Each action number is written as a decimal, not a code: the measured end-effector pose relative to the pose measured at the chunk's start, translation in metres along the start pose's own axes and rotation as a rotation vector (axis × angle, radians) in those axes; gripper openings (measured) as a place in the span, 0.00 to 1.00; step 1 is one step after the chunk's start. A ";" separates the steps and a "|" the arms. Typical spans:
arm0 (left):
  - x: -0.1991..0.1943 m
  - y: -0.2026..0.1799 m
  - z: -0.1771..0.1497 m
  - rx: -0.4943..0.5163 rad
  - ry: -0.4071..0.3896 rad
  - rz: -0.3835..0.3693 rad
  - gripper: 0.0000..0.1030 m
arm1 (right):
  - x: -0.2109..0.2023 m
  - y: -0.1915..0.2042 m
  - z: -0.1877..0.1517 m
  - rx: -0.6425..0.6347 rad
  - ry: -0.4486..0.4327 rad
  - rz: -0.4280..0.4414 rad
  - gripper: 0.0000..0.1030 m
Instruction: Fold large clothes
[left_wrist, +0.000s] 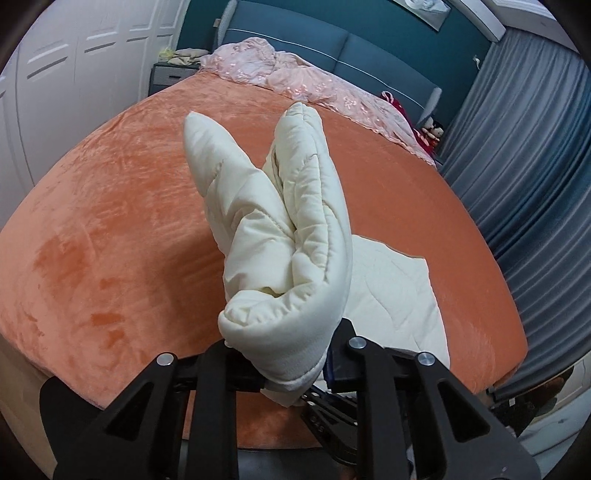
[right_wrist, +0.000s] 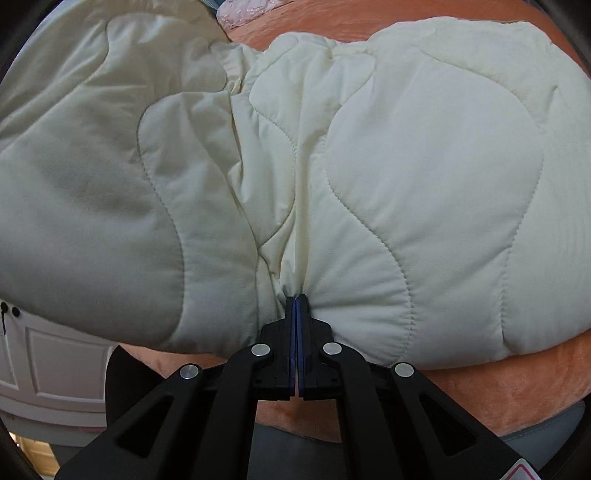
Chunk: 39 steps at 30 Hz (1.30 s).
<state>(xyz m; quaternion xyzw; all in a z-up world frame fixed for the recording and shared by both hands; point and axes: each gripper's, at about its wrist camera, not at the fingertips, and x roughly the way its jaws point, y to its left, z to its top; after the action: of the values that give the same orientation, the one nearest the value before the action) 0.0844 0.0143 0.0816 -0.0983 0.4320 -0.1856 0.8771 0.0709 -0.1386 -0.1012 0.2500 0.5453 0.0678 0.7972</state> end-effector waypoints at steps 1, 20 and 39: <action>0.002 -0.013 -0.002 0.035 0.007 -0.004 0.19 | 0.000 -0.001 0.001 -0.004 0.007 0.006 0.00; 0.093 -0.150 -0.042 0.298 0.255 -0.074 0.23 | -0.129 -0.126 -0.055 0.176 -0.083 -0.137 0.07; 0.015 -0.062 0.001 0.090 0.111 0.145 0.68 | -0.245 -0.075 0.018 -0.045 -0.396 -0.117 0.49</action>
<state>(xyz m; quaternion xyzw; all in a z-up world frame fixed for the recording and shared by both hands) 0.0786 -0.0483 0.0915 -0.0167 0.4770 -0.1460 0.8665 -0.0226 -0.3025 0.0736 0.2084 0.3901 -0.0170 0.8967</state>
